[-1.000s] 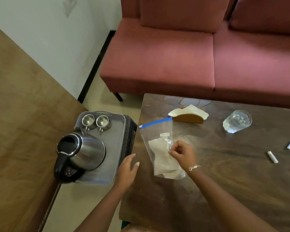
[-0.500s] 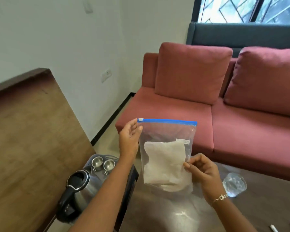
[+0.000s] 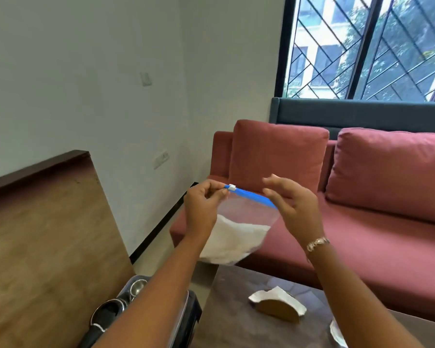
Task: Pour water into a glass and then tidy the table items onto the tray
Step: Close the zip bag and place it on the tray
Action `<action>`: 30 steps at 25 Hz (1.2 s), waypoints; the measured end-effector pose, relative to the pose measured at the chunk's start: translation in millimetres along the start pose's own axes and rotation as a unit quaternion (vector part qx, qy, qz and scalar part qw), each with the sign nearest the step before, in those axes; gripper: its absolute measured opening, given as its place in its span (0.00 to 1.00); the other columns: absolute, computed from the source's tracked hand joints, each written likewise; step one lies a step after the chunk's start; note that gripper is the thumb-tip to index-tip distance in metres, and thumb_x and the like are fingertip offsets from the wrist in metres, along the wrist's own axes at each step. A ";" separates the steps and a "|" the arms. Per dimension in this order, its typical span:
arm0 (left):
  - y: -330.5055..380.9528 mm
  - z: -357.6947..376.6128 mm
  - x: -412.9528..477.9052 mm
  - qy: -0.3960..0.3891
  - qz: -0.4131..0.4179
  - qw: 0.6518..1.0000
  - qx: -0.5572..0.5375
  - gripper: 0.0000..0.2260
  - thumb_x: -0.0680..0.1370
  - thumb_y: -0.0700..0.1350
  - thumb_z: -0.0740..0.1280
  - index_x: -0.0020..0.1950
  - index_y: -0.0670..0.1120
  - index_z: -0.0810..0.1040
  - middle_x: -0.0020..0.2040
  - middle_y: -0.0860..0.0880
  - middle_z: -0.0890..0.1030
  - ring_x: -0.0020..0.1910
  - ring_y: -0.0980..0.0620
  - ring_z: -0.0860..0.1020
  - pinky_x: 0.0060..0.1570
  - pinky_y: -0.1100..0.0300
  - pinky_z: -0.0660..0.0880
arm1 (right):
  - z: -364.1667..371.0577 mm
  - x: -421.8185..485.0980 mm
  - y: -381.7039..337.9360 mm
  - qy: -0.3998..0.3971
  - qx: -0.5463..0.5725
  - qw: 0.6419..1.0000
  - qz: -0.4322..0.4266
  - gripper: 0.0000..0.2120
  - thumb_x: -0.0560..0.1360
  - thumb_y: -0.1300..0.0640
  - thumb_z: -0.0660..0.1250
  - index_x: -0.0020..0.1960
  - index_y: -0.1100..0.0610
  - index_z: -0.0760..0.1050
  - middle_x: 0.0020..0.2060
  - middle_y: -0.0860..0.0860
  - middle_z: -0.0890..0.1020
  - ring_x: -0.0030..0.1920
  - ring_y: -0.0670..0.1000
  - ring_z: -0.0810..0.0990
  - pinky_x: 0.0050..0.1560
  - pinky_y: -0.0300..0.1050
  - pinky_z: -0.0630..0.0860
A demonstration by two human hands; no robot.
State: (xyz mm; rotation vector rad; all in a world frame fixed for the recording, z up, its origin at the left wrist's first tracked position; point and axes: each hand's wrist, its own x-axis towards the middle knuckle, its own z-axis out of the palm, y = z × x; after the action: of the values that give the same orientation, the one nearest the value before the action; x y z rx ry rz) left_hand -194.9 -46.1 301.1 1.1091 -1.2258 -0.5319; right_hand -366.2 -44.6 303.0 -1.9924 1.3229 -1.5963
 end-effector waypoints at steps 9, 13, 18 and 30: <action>34.4 -2.5 25.9 -0.013 0.066 0.996 0.060 0.04 0.71 0.38 0.72 0.42 0.38 0.82 0.35 0.46 0.81 0.35 0.55 0.79 0.44 0.55 0.79 | 22.8 51.7 -55.5 -0.065 -0.027 0.996 -0.055 0.08 0.70 0.59 0.72 0.48 0.61 0.82 0.44 0.54 0.85 0.46 0.49 0.82 0.50 0.34 0.74; 36.3 0.3 24.2 -0.016 0.055 0.998 0.029 0.04 0.71 0.38 0.71 0.42 0.37 0.82 0.34 0.47 0.81 0.37 0.51 0.80 0.45 0.53 0.79 | 23.8 55.3 -59.8 -0.076 -0.055 0.994 -0.049 0.06 0.71 0.61 0.70 0.46 0.61 0.82 0.42 0.55 0.85 0.43 0.50 0.81 0.47 0.37 0.76; 35.7 4.6 20.8 -0.005 0.052 0.998 0.035 0.04 0.70 0.38 0.72 0.42 0.38 0.81 0.33 0.51 0.79 0.32 0.64 0.78 0.42 0.62 0.79 | 22.5 54.0 -54.6 -0.082 -0.087 0.991 -0.058 0.03 0.71 0.60 0.69 0.42 0.60 0.81 0.40 0.55 0.84 0.42 0.53 0.81 0.48 0.48 0.77; 34.9 -11.6 22.6 0.067 -0.017 0.996 -0.053 0.09 0.72 0.33 0.69 0.36 0.46 0.77 0.33 0.51 0.78 0.29 0.63 0.77 0.37 0.70 0.76 | -14.8 39.0 -10.9 -0.076 -0.168 0.981 -0.056 0.03 0.70 0.61 0.70 0.41 0.61 0.80 0.41 0.56 0.83 0.45 0.55 0.80 0.49 0.52 0.77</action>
State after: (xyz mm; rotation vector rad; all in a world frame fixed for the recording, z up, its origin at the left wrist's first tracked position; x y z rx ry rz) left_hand -184.9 -45.9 343.1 1.0602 -1.0511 -0.5343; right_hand -374.7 -63.9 340.6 -2.3713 1.5262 -1.2992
